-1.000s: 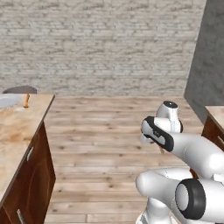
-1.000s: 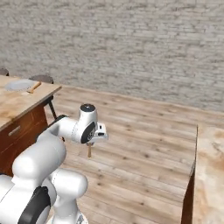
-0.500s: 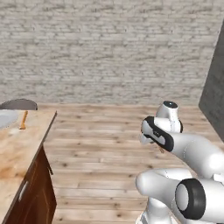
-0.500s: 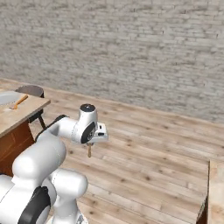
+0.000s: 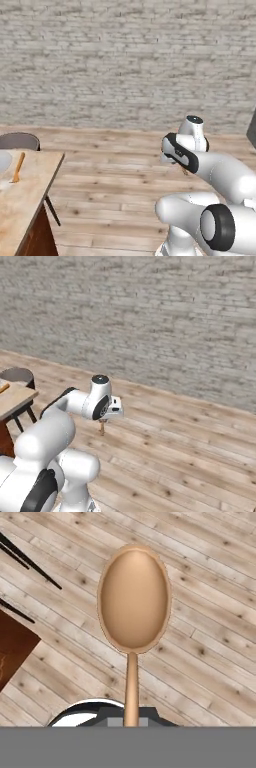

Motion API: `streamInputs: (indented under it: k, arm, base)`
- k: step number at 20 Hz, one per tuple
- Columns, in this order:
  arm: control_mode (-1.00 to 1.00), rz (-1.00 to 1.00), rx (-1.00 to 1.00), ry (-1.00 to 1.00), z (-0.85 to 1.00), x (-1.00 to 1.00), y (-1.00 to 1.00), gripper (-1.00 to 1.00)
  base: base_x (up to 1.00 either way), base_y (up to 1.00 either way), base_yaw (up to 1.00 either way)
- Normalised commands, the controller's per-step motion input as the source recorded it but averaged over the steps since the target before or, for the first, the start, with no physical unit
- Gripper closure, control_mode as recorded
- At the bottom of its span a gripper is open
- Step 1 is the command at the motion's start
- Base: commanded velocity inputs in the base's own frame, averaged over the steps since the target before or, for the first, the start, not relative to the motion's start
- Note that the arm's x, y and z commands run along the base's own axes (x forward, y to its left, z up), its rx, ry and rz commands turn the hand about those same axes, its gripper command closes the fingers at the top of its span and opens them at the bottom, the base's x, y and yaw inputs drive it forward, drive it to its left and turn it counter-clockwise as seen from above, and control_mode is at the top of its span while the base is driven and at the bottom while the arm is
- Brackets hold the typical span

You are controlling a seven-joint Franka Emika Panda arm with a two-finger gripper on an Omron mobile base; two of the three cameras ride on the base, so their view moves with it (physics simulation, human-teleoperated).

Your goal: Take the fork and place it on the left side of the plate. Then take the spoon and place it on the right side of the plate. Make sure they're directly next to the plate.

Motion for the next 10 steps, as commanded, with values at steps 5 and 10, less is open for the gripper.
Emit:
streamInputs:
  k: [5, 10]
  arm:
    - [1.00, 0.00, 0.00, 0.00, 0.00, 0.00, 0.00, 1.00]
    - [1.00, 0.00, 0.00, 0.00, 0.00, 0.00, 0.00, 1.00]
  base:
    - [0.94, 0.13, 0.15]
    - [0.94, 0.11, 0.19]
